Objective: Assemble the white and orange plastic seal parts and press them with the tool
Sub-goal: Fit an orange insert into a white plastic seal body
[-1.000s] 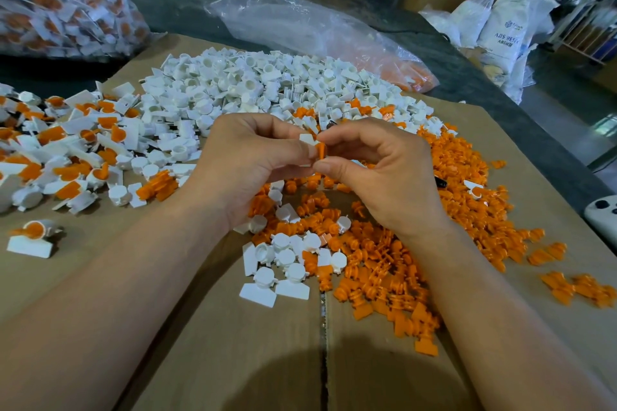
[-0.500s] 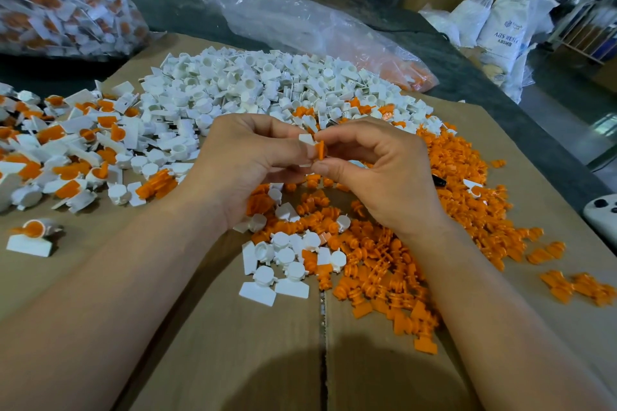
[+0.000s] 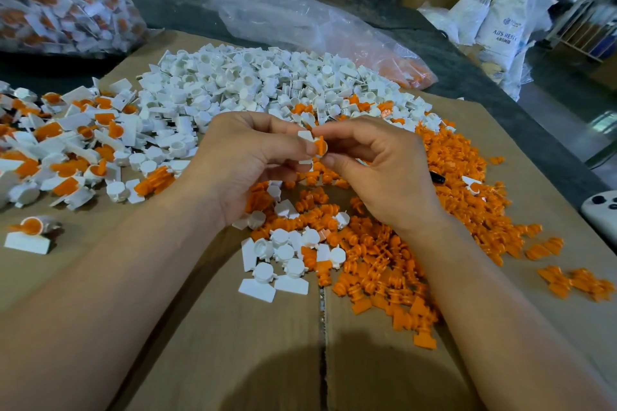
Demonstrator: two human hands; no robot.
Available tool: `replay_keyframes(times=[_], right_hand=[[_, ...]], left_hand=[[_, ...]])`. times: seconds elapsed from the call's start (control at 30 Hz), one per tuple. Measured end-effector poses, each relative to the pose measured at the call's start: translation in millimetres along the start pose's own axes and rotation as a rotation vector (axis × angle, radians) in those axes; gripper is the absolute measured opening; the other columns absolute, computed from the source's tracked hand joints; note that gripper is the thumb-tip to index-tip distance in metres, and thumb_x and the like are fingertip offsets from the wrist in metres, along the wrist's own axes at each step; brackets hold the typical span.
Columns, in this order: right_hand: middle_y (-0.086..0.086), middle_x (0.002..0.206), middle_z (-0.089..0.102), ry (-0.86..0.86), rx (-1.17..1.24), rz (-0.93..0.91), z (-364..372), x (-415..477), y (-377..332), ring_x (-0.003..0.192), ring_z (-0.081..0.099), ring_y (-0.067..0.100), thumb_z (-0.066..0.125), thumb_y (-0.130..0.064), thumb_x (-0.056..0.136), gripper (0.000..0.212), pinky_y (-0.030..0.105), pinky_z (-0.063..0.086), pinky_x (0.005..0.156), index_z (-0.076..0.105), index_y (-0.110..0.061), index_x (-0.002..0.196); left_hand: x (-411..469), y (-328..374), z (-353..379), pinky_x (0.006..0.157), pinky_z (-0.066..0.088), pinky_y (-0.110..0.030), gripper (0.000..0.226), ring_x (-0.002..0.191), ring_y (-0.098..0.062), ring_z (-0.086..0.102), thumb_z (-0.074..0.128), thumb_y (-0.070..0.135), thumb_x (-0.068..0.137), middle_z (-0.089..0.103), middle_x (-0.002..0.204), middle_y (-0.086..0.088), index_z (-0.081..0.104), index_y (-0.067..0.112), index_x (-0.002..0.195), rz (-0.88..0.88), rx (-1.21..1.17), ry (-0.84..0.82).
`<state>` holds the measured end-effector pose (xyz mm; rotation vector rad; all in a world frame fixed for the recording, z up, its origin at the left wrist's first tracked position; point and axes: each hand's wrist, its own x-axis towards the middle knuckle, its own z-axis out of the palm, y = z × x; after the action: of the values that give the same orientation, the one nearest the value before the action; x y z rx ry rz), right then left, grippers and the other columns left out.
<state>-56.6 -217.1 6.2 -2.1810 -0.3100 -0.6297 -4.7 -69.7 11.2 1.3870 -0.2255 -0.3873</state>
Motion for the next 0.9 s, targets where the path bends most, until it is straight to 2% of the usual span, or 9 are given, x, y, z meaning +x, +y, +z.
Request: replay_keyframes(times=[0.1,0.23,0.33,0.4,0.57,0.7,0.9], right_hand=[[-0.018,0.090,0.059,-0.001,-0.002,0.008,0.1,0.0,0.0,0.086,0.062,0.006,0.068,0.003,0.075,0.045,0.018,0.051,0.080,0.058,-0.031,0.103],[-0.013,0.089,0.061,0.007,0.012,0.000,-0.1,-0.9,-1.8,0.084,0.063,0.007,0.072,-0.002,0.073,0.044,0.020,0.052,0.080,0.057,-0.029,0.104],[-0.005,0.090,0.063,0.025,0.005,-0.033,-0.6,-0.7,-3.8,0.085,0.064,0.011,0.074,-0.010,0.071,0.040,0.026,0.053,0.080,0.060,-0.020,0.108],[-0.007,0.089,0.063,0.039,0.005,-0.051,-1.0,-0.3,-4.4,0.083,0.064,0.009,0.073,-0.012,0.071,0.038,0.025,0.054,0.078,0.061,-0.017,0.107],[-0.009,0.084,0.061,0.059,-0.025,-0.097,-0.3,-0.3,-4.0,0.080,0.062,0.010,0.071,-0.009,0.072,0.035,0.023,0.053,0.075,0.060,-0.017,0.105],[-0.005,0.086,0.063,0.056,-0.072,-0.115,-1.3,0.3,-3.5,0.082,0.062,0.010,0.070,-0.011,0.073,0.029,0.024,0.052,0.075,0.065,-0.012,0.102],[-0.004,0.084,0.063,0.053,-0.084,-0.120,-1.7,0.2,-3.8,0.079,0.061,0.010,0.072,-0.009,0.073,0.027,0.027,0.052,0.074,0.067,-0.011,0.100]], left_hand=[[-0.7,1.3,-0.2,0.042,0.045,-0.016,0.028,0.047,-0.012,0.061,0.075,0.010,0.043,0.064,0.052,-0.002,0.064,0.005,0.069,0.000,-0.011,0.004],[-1.0,1.9,-0.8,0.042,0.045,-0.016,0.029,0.048,-0.013,0.062,0.074,0.015,0.040,0.065,0.053,-0.003,0.063,0.009,0.066,0.002,-0.017,0.012],[0.0,1.5,-1.7,0.043,0.046,-0.017,0.022,0.048,-0.013,0.062,0.075,0.012,0.043,0.065,0.053,-0.003,0.063,0.011,0.061,0.004,-0.016,0.012],[0.6,1.3,-1.9,0.043,0.046,-0.016,0.017,0.048,-0.013,0.062,0.076,0.005,0.051,0.065,0.054,-0.003,0.064,0.010,0.062,0.004,-0.006,0.008],[-0.2,0.6,-0.9,0.043,0.046,-0.016,0.024,0.047,-0.011,0.060,0.075,0.012,0.042,0.064,0.053,-0.002,0.064,0.009,0.063,0.015,0.008,0.002],[0.4,0.0,-1.0,0.043,0.046,-0.016,0.015,0.047,-0.011,0.060,0.075,-0.002,0.061,0.064,0.053,-0.002,0.065,0.009,0.062,0.012,0.018,0.007],[0.4,-0.6,-0.7,0.043,0.046,-0.016,0.015,0.047,-0.012,0.060,0.074,-0.003,0.063,0.064,0.053,-0.002,0.064,0.008,0.063,0.022,0.032,0.015]])
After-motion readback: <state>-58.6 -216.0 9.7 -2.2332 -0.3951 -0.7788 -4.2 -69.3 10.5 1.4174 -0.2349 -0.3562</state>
